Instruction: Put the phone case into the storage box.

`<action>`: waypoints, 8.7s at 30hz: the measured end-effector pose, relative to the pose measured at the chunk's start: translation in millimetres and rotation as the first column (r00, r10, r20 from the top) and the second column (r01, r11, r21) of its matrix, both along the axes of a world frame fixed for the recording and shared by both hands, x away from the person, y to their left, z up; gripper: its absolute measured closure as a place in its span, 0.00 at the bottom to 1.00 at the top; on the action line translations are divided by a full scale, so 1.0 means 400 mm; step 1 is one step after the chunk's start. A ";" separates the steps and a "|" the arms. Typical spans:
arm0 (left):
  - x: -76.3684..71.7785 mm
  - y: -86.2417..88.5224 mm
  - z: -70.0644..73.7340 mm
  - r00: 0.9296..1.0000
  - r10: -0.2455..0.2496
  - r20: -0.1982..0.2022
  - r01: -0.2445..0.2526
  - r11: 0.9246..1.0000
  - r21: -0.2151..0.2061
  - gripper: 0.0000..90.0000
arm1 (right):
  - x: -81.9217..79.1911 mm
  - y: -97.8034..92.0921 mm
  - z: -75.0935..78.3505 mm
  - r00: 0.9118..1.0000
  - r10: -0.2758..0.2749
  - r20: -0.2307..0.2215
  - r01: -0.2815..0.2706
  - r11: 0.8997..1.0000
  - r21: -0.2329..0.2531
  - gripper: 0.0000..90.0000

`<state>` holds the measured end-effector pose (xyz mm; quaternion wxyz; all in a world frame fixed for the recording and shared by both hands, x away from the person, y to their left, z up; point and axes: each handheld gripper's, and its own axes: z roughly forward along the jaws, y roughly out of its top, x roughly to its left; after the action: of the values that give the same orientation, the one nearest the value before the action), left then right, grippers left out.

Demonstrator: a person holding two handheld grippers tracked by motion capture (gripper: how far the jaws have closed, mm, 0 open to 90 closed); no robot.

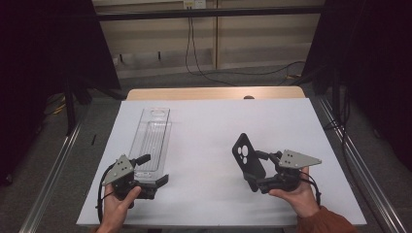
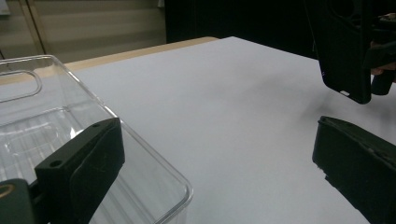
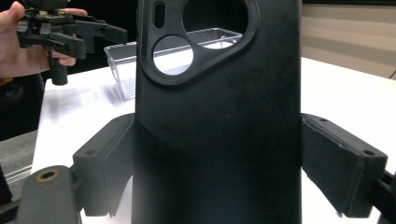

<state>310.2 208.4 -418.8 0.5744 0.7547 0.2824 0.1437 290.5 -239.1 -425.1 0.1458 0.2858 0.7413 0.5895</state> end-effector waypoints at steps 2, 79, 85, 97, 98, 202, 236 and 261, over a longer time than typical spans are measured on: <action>0.002 -0.009 0.002 1.000 -0.012 0.003 0.012 1.000 0.002 0.03 | 0.000 0.008 -0.004 1.000 0.013 -0.008 -0.013 1.000 0.007 0.16; 0.147 -0.354 0.099 0.760 -0.633 -0.147 0.642 0.767 0.014 0.04 | 0.001 0.078 -0.030 0.973 0.221 -0.062 -0.220 0.975 0.031 0.16; 0.155 -0.363 0.097 0.755 -0.638 -0.151 0.647 0.762 0.014 0.04 | -0.001 0.081 -0.029 0.970 0.234 -0.063 -0.233 0.972 0.032 0.16; 0.159 -0.375 0.101 0.717 -0.679 -0.161 0.693 0.718 0.060 0.04 | -0.006 0.085 -0.025 0.966 0.252 -0.060 -0.251 0.967 0.033 0.16; 0.158 -0.376 0.101 0.712 -0.684 -0.157 0.698 0.713 0.062 0.05 | -0.007 0.085 -0.025 0.965 0.255 -0.060 -0.253 0.967 0.036 0.16; 0.162 -0.401 0.121 0.660 -0.728 -0.187 0.748 0.661 0.066 0.16 | -0.001 0.089 -0.033 0.959 0.259 -0.111 -0.257 0.966 0.035 0.00; 0.194 -0.325 0.142 0.813 -0.545 -0.205 0.566 0.823 0.058 0.16 | -0.009 0.053 -0.015 0.999 0.011 -0.052 -0.012 1.000 -0.009 0.00; 0.210 -0.250 0.162 0.880 -0.428 -0.204 0.449 0.891 0.070 0.16 | -0.028 -0.016 -0.018 0.960 -0.280 -0.003 0.279 0.960 -0.033 0.00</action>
<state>394.1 108.3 -354.2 0.5193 0.8407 0.1467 -0.0441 279.4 -245.6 -432.4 0.2294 0.3873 0.7035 0.5500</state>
